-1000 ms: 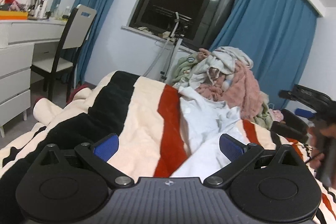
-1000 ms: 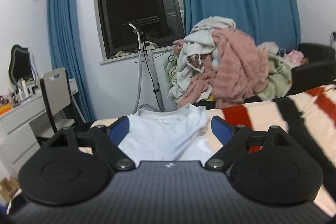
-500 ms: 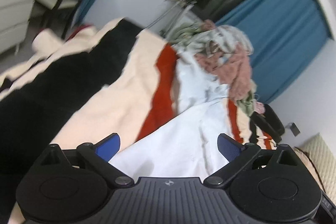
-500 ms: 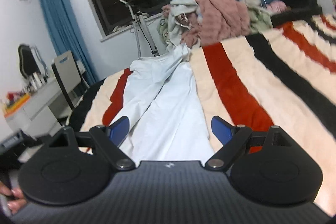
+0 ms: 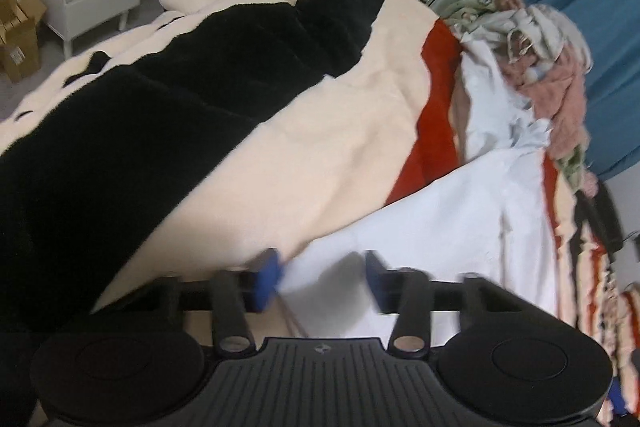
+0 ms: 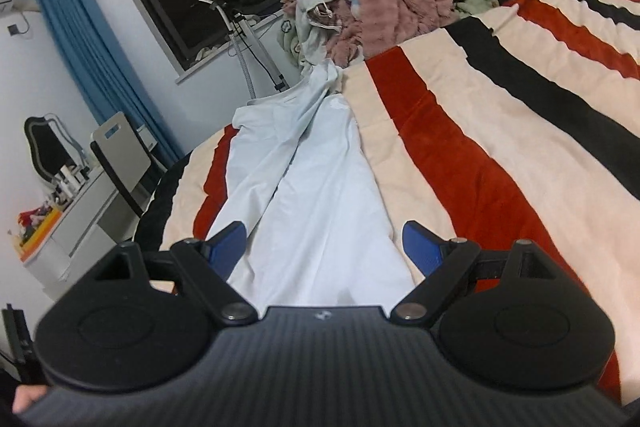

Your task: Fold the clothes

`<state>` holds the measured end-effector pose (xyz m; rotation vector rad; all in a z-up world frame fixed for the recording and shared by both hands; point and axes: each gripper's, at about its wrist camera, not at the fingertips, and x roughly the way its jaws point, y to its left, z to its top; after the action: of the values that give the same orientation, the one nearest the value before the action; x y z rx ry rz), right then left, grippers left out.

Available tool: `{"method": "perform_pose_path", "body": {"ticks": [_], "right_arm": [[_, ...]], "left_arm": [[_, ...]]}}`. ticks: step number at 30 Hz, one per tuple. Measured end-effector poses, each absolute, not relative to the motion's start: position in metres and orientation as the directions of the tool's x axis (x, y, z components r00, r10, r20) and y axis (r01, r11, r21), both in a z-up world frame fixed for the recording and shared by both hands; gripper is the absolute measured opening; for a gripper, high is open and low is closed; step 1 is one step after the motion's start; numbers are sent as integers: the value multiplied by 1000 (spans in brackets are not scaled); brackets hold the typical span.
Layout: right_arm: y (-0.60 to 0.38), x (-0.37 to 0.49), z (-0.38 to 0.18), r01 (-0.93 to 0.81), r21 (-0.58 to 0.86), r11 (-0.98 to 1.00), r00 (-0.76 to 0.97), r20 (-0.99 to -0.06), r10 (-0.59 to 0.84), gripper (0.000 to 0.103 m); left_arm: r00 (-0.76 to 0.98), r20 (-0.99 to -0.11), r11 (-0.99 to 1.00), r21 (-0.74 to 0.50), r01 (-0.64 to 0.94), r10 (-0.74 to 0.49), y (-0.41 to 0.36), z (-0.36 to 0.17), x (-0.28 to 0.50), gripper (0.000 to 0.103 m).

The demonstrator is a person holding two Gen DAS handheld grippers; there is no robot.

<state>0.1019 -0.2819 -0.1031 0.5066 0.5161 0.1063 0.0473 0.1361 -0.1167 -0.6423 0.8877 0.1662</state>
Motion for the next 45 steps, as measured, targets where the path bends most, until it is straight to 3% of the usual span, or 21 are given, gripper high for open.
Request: {"method": "perform_pose_path", "body": {"ticks": [2, 5, 7, 12, 16, 21, 28, 31, 33, 39, 45], "right_arm": [[-284, 102, -103, 32, 500, 865, 867, -444, 225, 86], [-288, 99, -103, 32, 517, 856, 869, -437, 231, 86], [-291, 98, -103, 33, 529, 848, 870, -432, 235, 86], [-302, 94, -101, 41, 564, 825, 882, -408, 236, 86], [-309, 93, -98, 38, 584, 811, 889, -390, 239, 86], [-317, 92, -94, 24, 571, 821, 893, -381, 239, 86], [-331, 106, -112, 35, 665, 746, 827, -439, 352, 87], [-328, 114, -123, 39, 688, 725, 784, -471, 405, 87], [-325, 117, -129, 51, 696, 716, 761, -491, 424, 87], [-330, 128, -157, 223, 720, 658, 698, -589, 408, 87], [-324, 137, -179, 329, 680, 655, 629, -676, 385, 84]], "left_arm": [[623, -775, 819, -422, -388, -104, 131, -115, 46, 15], [640, -763, 845, -398, -357, -89, 120, -109, 45, 9], [668, -739, 866, -389, -315, -89, 111, -98, 38, 8], [809, -578, 949, -301, -91, -106, 65, -50, 2, 7], [838, -496, 968, -209, 139, -227, 5, -23, -31, 7], [745, -536, 917, -207, 341, -397, -67, -34, -39, 7], [578, -687, 894, -278, 351, -440, -106, -89, -12, 8], [538, -699, 880, -338, 333, -472, -95, -94, -5, 14], [525, -690, 867, -393, 306, -498, -80, -94, -2, 30], [501, -646, 800, -573, 180, -576, -22, -93, 4, 55], [558, -624, 753, -658, 2, -547, 31, -100, 27, 67]]}}
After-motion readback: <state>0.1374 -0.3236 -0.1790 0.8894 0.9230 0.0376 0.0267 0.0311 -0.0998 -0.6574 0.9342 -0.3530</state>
